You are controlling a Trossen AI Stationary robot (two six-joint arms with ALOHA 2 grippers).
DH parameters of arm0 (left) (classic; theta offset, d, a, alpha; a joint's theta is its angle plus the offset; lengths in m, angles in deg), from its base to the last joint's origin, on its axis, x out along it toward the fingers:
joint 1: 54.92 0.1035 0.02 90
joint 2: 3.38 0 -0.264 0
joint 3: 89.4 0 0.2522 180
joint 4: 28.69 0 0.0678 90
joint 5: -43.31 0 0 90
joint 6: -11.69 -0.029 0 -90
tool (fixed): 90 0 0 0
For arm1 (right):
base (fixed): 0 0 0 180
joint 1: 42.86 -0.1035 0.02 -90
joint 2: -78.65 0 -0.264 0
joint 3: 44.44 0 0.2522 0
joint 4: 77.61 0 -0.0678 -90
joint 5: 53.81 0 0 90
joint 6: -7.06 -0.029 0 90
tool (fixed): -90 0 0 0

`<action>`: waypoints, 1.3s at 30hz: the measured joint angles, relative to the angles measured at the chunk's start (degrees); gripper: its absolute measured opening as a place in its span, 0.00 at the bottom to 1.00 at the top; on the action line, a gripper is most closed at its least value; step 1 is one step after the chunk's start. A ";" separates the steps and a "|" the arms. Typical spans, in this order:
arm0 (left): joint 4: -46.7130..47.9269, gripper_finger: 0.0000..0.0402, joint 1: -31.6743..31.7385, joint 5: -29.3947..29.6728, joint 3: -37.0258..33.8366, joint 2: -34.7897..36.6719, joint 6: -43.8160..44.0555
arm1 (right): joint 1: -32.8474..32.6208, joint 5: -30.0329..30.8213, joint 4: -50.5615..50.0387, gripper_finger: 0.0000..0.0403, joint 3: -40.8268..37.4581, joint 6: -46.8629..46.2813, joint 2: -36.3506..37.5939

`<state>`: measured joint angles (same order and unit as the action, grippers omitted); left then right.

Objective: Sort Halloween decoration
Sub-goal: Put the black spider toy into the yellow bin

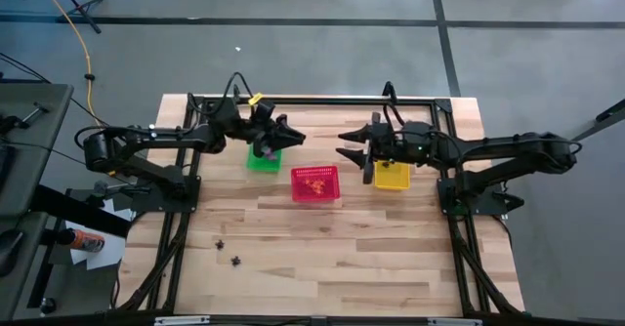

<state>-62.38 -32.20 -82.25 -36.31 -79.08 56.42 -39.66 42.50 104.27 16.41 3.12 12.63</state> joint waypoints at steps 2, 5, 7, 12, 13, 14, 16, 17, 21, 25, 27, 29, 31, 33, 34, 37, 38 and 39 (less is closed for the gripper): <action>0.17 0.29 -0.44 2.05 0.00 -0.02 -0.76 | 0.00 0.10 0.00 0.44 0.03 0.61 1.03; 1.73 0.29 -1.56 5.40 0.28 -0.03 -3.98 | 0.50 0.10 0.06 0.44 0.15 3.66 3.42; 5.03 0.29 -2.81 7.24 1.51 -0.04 -7.32 | 1.06 0.99 0.07 0.44 0.15 5.10 5.57; 21.15 0.29 -7.45 17.66 8.28 -1.59 -19.77 | 3.11 7.25 -0.12 0.44 0.20 6.89 12.31; 23.78 0.29 -8.21 18.96 9.97 -2.55 -22.11 | 3.48 8.48 -0.25 0.44 0.20 6.96 13.59; 25.41 0.29 -8.94 19.99 11.86 -3.84 -24.21 | 3.88 9.42 -0.41 0.44 0.20 6.98 14.87; 27.83 0.29 -9.94 20.76 15.08 -6.75 -27.09 | 4.63 10.90 -1.74 0.44 0.20 7.00 17.16; 28.20 0.29 -10.33 20.82 16.77 -8.66 -27.92 | 4.98 11.19 -2.46 0.44 0.24 6.98 18.15; 28.66 0.29 -11.76 20.83 23.74 -17.63 -28.88 | 5.89 11.75 -7.53 0.44 0.24 6.06 21.02; 28.99 0.29 -13.21 20.83 31.77 -27.42 -30.05 | 5.92 11.93 -11.26 0.44 0.24 3.02 21.79; 29.02 0.29 -13.84 20.82 35.67 -32.07 -32.15 | 5.92 12.19 -12.56 0.44 0.24 1.15 21.73; 28.92 0.29 -14.24 20.82 39.61 -36.30 -34.41 | 5.93 12.75 -13.25 0.44 0.24 0.93 21.48; 28.70 0.29 -14.47 20.84 43.61 -40.28 -36.65 | 5.92 13.11 -13.80 0.44 0.23 1.16 21.36; 28.53 0.29 -14.62 20.87 47.68 -43.98 -38.52 | 5.93 13.18 -13.69 0.44 0.24 1.26 21.33; 28.44 0.29 -14.62 20.89 49.46 -45.57 -39.43 | 5.92 13.33 -13.71 0.44 0.23 1.26 21.33; 28.26 0.29 -14.59 21.04 54.75 -50.03 -42.38 | 5.92 15.15 -13.71 0.44 0.24 1.06 21.35; 28.20 0.29 -14.58 21.04 56.33 -51.42 -43.55 | 5.92 15.86 -13.69 0.44 0.24 0.68 21.36; 28.20 0.29 -14.58 21.06 57.86 -52.65 -44.75 | 5.93 16.50 -13.70 0.44 0.23 0.04 21.36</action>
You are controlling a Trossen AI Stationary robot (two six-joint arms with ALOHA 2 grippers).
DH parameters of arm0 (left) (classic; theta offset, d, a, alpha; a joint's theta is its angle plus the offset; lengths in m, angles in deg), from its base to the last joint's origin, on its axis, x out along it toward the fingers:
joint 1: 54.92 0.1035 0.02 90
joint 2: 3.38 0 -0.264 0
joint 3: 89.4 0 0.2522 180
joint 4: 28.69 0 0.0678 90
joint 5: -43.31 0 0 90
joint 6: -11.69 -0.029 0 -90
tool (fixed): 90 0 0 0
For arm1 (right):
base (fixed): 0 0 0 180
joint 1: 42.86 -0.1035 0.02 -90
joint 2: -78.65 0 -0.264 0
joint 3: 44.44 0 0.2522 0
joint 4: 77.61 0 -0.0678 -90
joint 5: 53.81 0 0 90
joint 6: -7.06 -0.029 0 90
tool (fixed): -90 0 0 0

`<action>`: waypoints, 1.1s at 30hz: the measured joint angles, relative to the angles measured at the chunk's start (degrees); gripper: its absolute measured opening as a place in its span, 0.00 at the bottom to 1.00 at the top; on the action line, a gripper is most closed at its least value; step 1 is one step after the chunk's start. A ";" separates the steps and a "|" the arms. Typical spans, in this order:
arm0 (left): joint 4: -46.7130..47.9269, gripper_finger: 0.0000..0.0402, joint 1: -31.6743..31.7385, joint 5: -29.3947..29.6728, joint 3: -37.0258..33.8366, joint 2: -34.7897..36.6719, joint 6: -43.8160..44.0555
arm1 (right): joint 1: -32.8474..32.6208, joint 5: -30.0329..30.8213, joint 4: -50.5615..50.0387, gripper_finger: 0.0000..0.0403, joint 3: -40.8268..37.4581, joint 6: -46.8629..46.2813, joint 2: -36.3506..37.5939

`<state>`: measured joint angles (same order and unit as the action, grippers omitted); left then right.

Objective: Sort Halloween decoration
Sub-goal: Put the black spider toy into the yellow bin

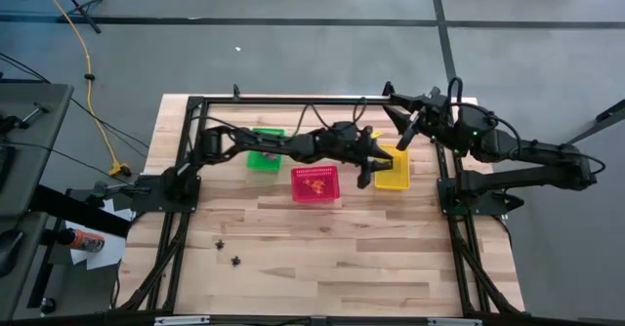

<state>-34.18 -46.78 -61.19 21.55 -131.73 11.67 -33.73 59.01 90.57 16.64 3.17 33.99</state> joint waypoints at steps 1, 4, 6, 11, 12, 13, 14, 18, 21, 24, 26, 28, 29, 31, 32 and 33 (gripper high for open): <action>-0.05 0.29 0.00 0.02 1.22 -1.30 -1.21 | -0.01 0.86 0.00 0.44 0.01 -0.18 0.00; -0.17 0.29 0.08 0.14 4.11 -4.51 -4.21 | 0.01 1.83 0.00 0.44 0.01 -0.21 0.00; -0.33 0.29 0.11 0.27 5.20 -6.00 -5.74 | -0.01 2.18 0.02 0.44 0.01 -0.73 0.00; 0.35 0.29 0.11 4.14 5.50 -8.86 -7.58 | -0.01 2.20 0.00 0.44 -0.01 -2.39 0.00; 0.83 0.29 0.11 4.74 5.48 -9.33 -7.30 | -0.01 2.20 -0.02 0.44 -0.01 -2.75 0.00; 0.83 0.29 0.11 5.22 5.48 -9.70 -6.80 | 0.00 2.20 -0.06 0.44 -0.01 -3.14 0.00; 1.00 0.29 0.11 5.44 5.48 -9.83 -6.15 | 0.00 2.20 -0.14 0.44 -0.01 -3.47 0.00; 2.53 0.29 0.13 6.02 5.48 -9.86 -4.94 | -0.01 2.20 -0.58 0.44 -0.01 -3.64 0.00; 3.67 0.29 0.13 6.12 5.48 -9.86 -5.09 | -0.01 2.20 -0.67 0.44 -0.01 -3.64 0.00; 4.57 0.31 0.13 6.12 5.48 -9.86 -4.79 | -0.01 2.17 -0.92 0.44 -0.01 -3.64 0.00; 5.51 0.35 0.13 6.12 5.48 -9.82 -4.73 | -0.01 2.17 -0.94 0.44 -0.01 -3.63 0.00; 5.75 0.39 0.13 6.12 5.48 -9.66 -4.74 | -0.01 2.17 -0.94 0.44 -0.01 -3.63 0.00; 5.77 0.41 0.13 6.12 5.48 -9.60 -4.73 | 0.00 2.17 -0.94 0.44 -0.01 -3.63 0.00; 5.92 0.46 0.13 6.12 5.48 -9.60 -4.72 | -0.01 2.17 -0.96 0.44 -0.01 -3.62 0.00; 6.07 0.48 0.13 6.12 5.48 -9.60 -4.72 | -0.01 2.17 -0.98 0.44 -0.01 -3.62 0.00; 6.05 0.50 0.13 6.12 5.46 -9.60 -4.72 | -0.01 2.17 -1.14 0.44 -0.01 -3.62 0.00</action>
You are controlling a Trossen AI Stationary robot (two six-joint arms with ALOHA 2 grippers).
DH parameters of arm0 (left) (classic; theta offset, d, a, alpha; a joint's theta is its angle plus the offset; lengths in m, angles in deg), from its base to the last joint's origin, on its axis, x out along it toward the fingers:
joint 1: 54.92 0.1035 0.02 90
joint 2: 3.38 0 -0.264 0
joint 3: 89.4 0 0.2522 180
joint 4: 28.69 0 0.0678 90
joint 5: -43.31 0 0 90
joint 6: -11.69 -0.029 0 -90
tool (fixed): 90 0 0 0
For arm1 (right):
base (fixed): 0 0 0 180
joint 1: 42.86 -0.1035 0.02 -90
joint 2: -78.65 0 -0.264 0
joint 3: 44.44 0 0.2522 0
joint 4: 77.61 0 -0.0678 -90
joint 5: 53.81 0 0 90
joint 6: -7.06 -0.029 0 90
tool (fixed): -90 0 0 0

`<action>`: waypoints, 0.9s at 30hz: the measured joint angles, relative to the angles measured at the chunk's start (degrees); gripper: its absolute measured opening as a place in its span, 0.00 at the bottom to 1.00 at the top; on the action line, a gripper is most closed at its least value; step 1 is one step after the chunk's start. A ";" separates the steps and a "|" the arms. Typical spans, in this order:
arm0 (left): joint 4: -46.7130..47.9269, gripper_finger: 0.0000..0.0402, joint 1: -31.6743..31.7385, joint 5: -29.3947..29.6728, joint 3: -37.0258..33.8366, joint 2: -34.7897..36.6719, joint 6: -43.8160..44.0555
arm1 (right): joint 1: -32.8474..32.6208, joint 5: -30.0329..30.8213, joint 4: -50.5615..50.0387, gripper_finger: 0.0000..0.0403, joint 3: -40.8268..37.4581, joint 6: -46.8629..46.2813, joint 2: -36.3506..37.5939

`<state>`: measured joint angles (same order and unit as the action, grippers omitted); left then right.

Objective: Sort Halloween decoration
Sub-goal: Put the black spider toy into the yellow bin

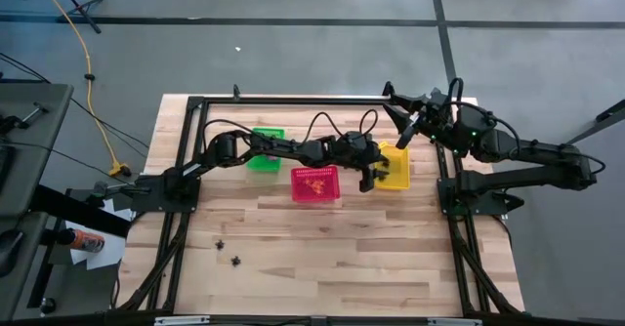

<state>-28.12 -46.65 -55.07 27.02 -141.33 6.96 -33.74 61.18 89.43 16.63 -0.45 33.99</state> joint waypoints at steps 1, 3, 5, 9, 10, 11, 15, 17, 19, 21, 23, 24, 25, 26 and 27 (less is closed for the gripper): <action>-0.06 0.52 0.00 0.00 0.02 0.00 0.00 | 0.00 0.00 -0.22 0.44 0.00 0.00 0.00; 0.08 0.55 0.00 0.00 0.02 0.06 0.00 | 0.00 0.00 -0.70 0.44 0.00 0.00 0.00; 2.49 0.57 0.03 0.13 -0.13 1.01 -0.05 | 0.00 -0.02 -1.11 0.44 -0.02 0.00 0.00; 9.94 0.59 0.86 1.08 -0.08 5.37 -3.59 | 0.00 -0.02 -1.07 0.44 -0.02 -0.02 0.00; 12.91 0.59 1.35 1.44 -0.05 6.74 -4.56 | 0.00 -0.02 -1.05 0.44 -0.02 -0.15 0.00; 16.78 0.59 2.00 1.67 -0.05 8.29 -5.28 | 0.00 -0.03 -1.08 0.44 -0.02 -0.29 0.02; 31.18 0.58 5.30 2.36 -0.05 13.97 -6.08 | 0.00 -0.04 -1.05 0.44 -0.02 -0.52 0.04; 38.47 0.58 7.23 2.36 -0.05 16.84 -4.03 | 0.00 -0.04 -1.07 0.44 -0.02 -0.37 0.04; 45.77 0.58 9.11 2.32 -0.05 19.37 -1.11 | 0.00 -0.05 -1.05 0.44 -0.02 -0.09 0.04; 52.64 0.58 10.76 2.34 -0.71 22.01 1.49 | 0.00 -0.07 -1.31 0.44 -0.02 0.02 0.04; 56.56 0.58 11.96 2.38 -2.78 25.20 3.86 | 0.00 -0.07 -1.71 0.44 -0.02 0.73 0.04; 57.27 0.58 12.34 2.37 -4.36 26.99 4.95 | 0.00 -0.06 -1.93 0.44 -0.02 1.14 0.04; 57.06 0.58 12.51 2.30 -6.37 29.09 5.84 | 0.00 -0.07 -1.96 0.44 -0.02 1.38 0.04; 56.21 0.58 12.51 2.29 -8.69 31.38 6.35 | 0.00 -0.07 -2.29 0.44 -0.02 1.40 0.04; 54.35 0.58 12.37 2.29 -11.38 33.88 7.07 | 0.00 -0.06 -2.56 0.44 -0.02 1.38 0.04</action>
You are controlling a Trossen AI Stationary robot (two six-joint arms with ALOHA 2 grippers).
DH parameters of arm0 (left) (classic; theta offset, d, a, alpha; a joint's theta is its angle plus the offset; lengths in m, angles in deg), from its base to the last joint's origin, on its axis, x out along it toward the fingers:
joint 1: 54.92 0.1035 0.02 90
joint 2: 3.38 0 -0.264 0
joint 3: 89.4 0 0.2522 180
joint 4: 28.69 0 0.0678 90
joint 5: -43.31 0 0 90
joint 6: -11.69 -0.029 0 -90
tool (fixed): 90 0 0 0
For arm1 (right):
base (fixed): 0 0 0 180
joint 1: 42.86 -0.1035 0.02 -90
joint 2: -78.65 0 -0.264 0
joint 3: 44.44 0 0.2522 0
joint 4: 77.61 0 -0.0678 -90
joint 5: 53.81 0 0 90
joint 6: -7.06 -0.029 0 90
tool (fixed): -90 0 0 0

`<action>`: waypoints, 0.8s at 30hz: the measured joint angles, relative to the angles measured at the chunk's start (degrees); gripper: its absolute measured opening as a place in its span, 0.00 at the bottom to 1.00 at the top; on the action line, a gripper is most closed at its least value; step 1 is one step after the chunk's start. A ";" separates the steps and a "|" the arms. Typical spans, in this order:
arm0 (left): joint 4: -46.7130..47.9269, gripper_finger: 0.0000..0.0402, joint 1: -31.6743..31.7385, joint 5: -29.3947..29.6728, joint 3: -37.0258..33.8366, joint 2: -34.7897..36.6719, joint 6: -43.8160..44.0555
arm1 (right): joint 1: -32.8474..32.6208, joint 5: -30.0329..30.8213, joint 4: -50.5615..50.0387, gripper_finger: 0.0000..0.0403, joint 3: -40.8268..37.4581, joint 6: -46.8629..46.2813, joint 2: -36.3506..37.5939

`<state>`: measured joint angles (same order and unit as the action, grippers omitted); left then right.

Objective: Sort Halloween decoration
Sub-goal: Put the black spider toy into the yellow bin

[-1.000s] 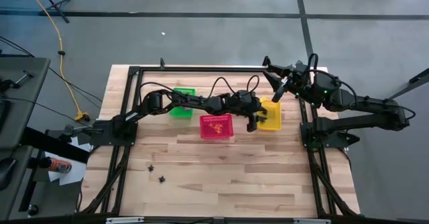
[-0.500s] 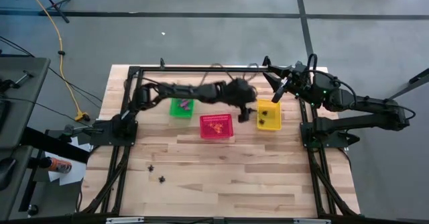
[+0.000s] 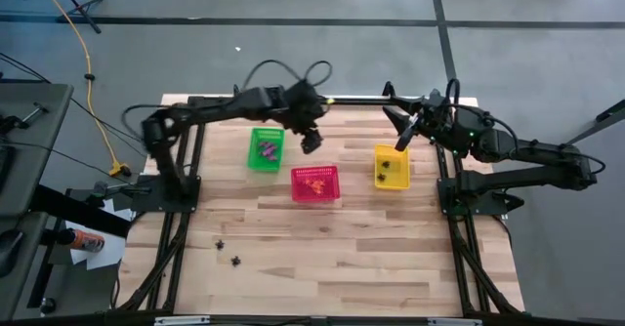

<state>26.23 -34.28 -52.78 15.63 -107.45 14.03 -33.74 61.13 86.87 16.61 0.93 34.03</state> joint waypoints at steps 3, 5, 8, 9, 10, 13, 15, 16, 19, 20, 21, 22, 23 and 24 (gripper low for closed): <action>-8.62 0.58 -1.38 -0.01 -9.63 8.42 2.79 | 0.00 -0.01 -0.82 0.44 0.00 0.06 0.00; -15.64 0.58 -3.19 -0.07 -16.86 14.46 5.43 | 0.00 -0.01 -1.39 0.44 0.00 0.11 0.00; -25.21 0.58 -6.95 -0.02 -26.88 22.92 9.24 | 0.00 -0.02 -2.25 0.44 0.00 0.12 0.00; -27.66 0.58 -8.52 0.58 -29.92 25.53 9.90 | 0.00 -0.01 -2.29 0.44 0.00 0.13 0.00; -30.27 0.58 -10.13 1.56 -32.72 28.01 10.52 | 0.00 -0.01 -2.27 0.44 0.00 0.10 0.00; -35.98 0.58 -15.00 5.94 -39.96 34.62 12.23 | 0.00 -0.18 -1.82 0.44 0.00 0.11 -0.13; -39.20 0.58 -17.83 9.41 -43.33 38.35 13.97 | 0.00 -0.60 -1.32 0.44 -0.02 0.06 -0.43; -39.85 0.58 -19.00 10.97 -44.63 40.11 14.91 | 0.00 -1.08 -0.76 0.44 -0.02 -0.11 -0.69; -42.35 0.58 -21.65 15.46 -47.26 44.09 16.03 | 0.00 -2.10 -0.47 0.44 -0.02 -0.30 -1.55; -42.34 0.58 -22.23 16.82 -47.57 45.09 15.71 | 0.00 -2.69 -0.68 0.44 -0.02 -0.14 -1.85; -42.37 0.58 -22.63 17.84 -47.52 45.69 14.85 | 0.00 -3.40 -0.72 0.44 -0.02 0.00 -2.22; -42.08 0.58 -22.92 18.84 -47.50 46.14 13.55 | 0.00 -4.20 -0.71 0.44 -0.02 0.11 -2.60; -41.71 0.58 -23.10 19.19 -47.52 46.58 12.07 | 0.00 -4.64 -0.48 0.44 -0.02 0.07 -3.11; -41.66 0.58 -23.09 19.32 -47.52 46.77 10.66 | 0.00 -5.48 -0.45 0.44 -0.02 -0.12 -3.53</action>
<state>-15.43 -57.36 -33.46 -31.89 -60.68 24.69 -33.74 55.65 86.42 16.58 0.81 30.50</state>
